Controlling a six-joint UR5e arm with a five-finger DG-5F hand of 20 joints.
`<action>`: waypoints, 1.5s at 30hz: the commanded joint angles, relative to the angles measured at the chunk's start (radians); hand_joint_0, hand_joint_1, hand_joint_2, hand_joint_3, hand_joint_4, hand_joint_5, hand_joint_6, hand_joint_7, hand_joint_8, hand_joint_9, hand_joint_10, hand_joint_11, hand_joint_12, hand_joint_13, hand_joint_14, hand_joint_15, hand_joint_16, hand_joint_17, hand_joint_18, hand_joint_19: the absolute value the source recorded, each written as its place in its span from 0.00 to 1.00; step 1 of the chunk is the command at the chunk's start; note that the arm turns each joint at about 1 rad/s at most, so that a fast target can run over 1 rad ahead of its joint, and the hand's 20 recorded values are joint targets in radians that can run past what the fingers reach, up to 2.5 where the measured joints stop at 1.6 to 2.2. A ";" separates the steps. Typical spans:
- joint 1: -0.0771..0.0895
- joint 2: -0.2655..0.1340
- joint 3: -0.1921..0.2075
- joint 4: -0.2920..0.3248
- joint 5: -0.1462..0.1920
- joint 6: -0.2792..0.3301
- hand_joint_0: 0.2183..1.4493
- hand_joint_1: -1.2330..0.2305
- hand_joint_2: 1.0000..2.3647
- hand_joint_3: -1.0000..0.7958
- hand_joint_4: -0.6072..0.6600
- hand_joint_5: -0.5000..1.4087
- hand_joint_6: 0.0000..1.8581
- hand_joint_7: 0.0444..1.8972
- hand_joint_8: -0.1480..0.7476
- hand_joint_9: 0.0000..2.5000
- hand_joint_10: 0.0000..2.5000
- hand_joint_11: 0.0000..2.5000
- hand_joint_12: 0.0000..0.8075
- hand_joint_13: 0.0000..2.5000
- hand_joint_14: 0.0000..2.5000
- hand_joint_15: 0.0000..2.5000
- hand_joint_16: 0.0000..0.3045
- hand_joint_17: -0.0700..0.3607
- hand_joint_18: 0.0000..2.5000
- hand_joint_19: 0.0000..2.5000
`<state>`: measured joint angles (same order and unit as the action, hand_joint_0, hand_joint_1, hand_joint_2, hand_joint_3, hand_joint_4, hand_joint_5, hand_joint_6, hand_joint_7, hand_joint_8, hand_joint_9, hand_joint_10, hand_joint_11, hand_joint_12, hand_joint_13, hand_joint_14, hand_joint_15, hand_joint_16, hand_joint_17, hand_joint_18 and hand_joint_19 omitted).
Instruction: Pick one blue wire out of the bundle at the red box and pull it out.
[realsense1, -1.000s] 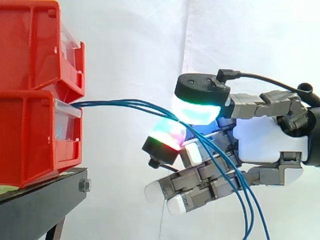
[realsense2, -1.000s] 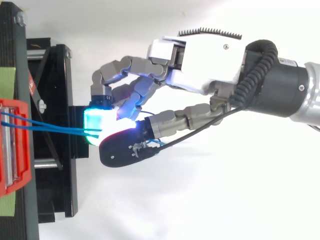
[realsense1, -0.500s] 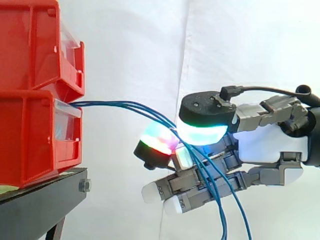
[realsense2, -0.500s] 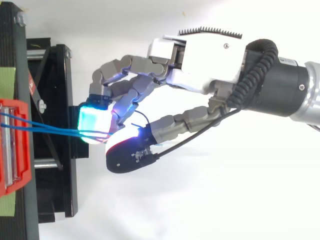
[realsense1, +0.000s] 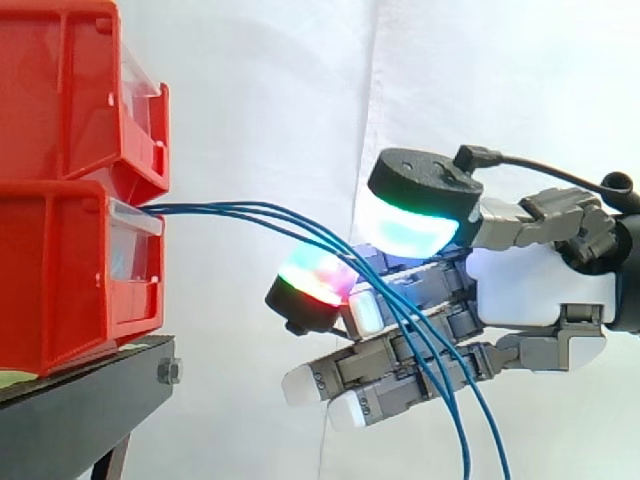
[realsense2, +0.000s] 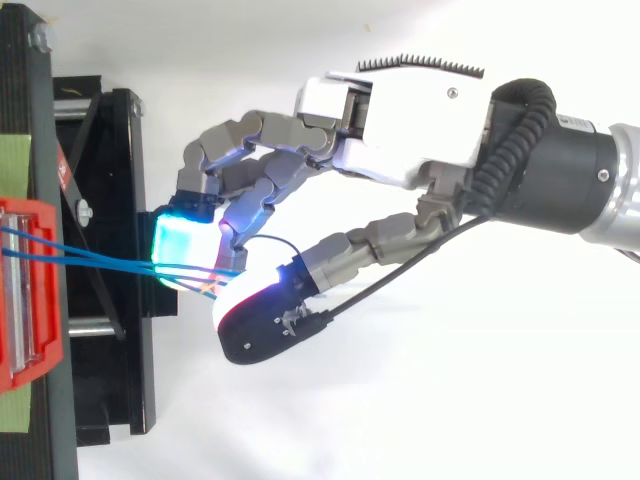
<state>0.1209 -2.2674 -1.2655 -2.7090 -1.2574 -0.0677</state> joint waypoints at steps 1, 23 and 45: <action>0.000 0.000 0.000 0.000 0.000 0.000 0.27 0.32 0.00 0.32 0.61 0.19 0.42 0.58 0.47 0.35 0.01 0.27 0.48 0.18 0.00 0.12 0.20 0.48 0.15 0.14; 0.000 0.000 0.000 -0.005 0.001 0.003 0.31 0.29 0.01 0.41 0.63 0.19 0.45 0.57 0.47 0.37 0.01 0.28 0.47 0.20 0.01 0.13 0.19 0.47 0.17 0.14; 0.002 0.000 0.000 -0.008 0.001 0.003 0.27 0.34 0.01 0.37 0.68 0.20 0.39 0.61 0.46 0.38 0.01 0.27 0.48 0.20 0.01 0.13 0.20 0.48 0.17 0.15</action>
<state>0.1227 -2.2672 -1.2655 -2.7150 -1.2565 -0.0645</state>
